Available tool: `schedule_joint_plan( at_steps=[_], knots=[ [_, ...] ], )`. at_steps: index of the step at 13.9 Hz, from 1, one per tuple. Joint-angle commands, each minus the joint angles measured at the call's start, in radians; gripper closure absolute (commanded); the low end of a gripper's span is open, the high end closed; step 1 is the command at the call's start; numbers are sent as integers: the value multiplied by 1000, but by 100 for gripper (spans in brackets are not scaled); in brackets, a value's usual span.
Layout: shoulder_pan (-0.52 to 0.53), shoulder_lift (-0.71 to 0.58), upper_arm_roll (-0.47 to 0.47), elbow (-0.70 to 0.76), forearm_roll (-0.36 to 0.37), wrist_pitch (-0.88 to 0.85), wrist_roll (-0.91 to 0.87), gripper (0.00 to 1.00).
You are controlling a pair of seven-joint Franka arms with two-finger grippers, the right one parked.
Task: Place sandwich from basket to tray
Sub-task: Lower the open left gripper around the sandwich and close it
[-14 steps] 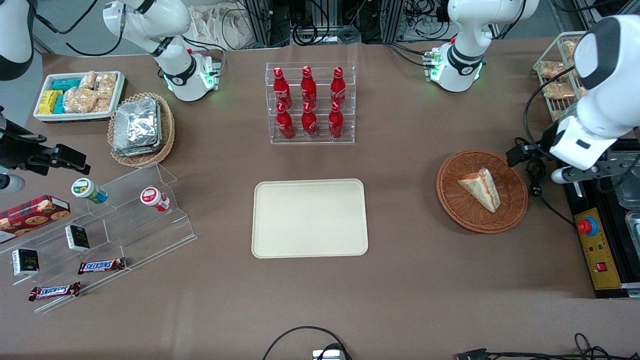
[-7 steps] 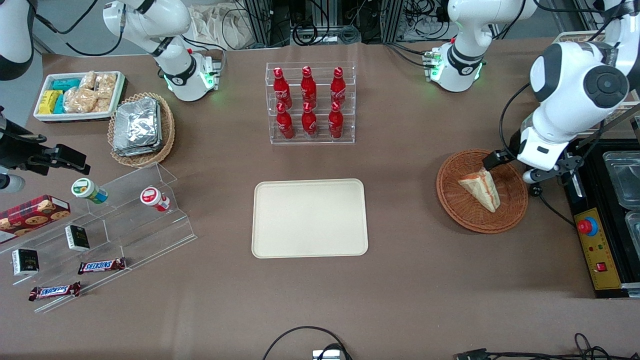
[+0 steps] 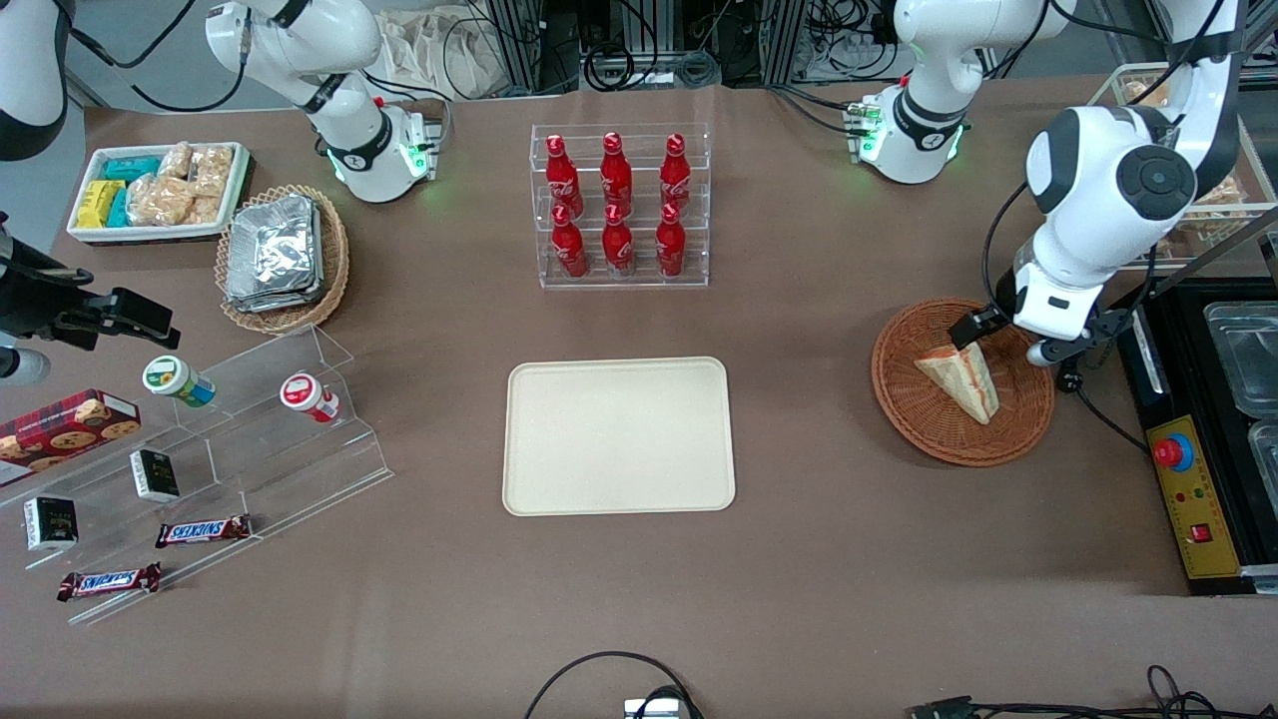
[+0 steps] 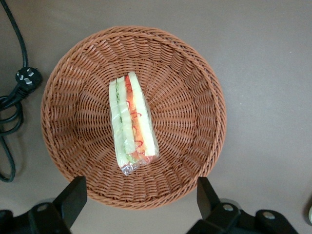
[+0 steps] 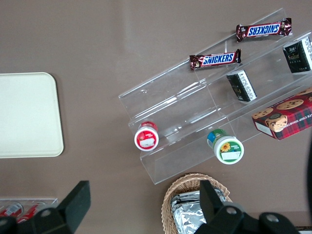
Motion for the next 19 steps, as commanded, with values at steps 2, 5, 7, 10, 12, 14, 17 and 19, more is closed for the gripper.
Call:
schedule_joint_plan(
  at_steps=[2, 5, 7, 10, 12, 14, 17, 19],
  knots=[
    [16, -5, -5, -106, 0, 138, -25, 0],
    [19, 27, -4, -141, 0, 214, -66, 0],
    [21, 50, -4, -146, -1, 235, -81, 0],
    [21, 84, -2, -148, -1, 271, -86, 0],
    [21, 105, -1, -148, -1, 294, -86, 0],
    [21, 122, -1, -148, -1, 313, -86, 0],
    [27, 151, 0, -148, -1, 350, -86, 0],
    [30, 167, 0, -148, -1, 366, -85, 0]
  ],
)
